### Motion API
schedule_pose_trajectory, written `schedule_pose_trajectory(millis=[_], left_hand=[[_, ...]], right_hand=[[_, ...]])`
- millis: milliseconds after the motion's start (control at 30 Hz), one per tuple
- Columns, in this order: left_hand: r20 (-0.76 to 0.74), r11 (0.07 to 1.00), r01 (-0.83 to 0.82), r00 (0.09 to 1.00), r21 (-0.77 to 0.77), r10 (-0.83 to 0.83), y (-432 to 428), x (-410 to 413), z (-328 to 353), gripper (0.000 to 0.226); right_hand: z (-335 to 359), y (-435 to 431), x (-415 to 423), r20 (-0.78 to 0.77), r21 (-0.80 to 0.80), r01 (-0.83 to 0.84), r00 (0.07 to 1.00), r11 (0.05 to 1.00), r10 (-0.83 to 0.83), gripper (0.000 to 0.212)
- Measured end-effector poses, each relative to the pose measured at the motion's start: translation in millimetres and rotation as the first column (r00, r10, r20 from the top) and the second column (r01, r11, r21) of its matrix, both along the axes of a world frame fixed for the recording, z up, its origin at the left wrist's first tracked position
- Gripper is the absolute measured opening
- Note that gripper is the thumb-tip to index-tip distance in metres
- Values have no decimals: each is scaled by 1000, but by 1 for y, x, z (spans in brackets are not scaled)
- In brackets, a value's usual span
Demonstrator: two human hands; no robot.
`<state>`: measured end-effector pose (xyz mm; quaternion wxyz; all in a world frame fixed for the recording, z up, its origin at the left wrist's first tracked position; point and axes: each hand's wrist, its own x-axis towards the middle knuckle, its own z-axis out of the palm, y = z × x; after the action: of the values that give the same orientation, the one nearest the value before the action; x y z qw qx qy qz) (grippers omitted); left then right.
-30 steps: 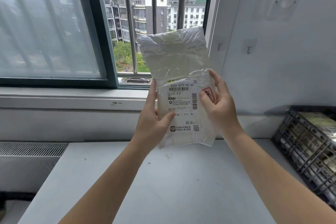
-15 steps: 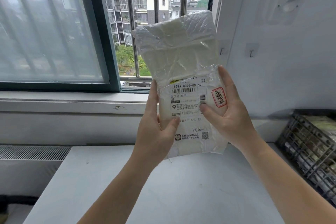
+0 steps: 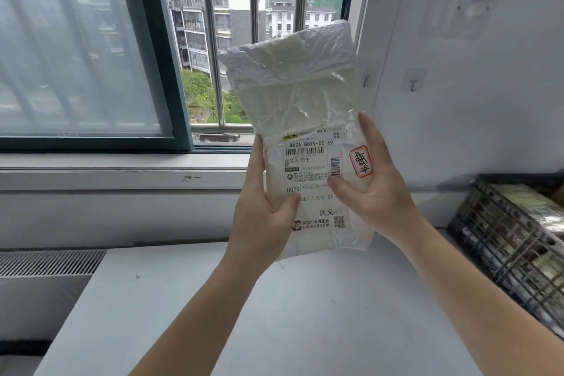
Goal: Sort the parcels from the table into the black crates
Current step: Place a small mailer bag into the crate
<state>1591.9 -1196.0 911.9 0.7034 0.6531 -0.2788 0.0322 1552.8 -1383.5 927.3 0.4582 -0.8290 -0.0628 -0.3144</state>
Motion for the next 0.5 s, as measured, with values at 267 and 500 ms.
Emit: schedule_pose_trajectory(millis=[267, 500], left_hand=[[-16, 980, 135, 991, 148, -135, -67, 5, -22, 101], [104, 944, 157, 976, 289, -194, -169, -48, -25, 109]], right_hand=[[-14, -52, -36, -146, -67, 248, 956, 966, -255, 97], [-14, -144, -112, -157, -183, 433, 874, 883, -461, 100]])
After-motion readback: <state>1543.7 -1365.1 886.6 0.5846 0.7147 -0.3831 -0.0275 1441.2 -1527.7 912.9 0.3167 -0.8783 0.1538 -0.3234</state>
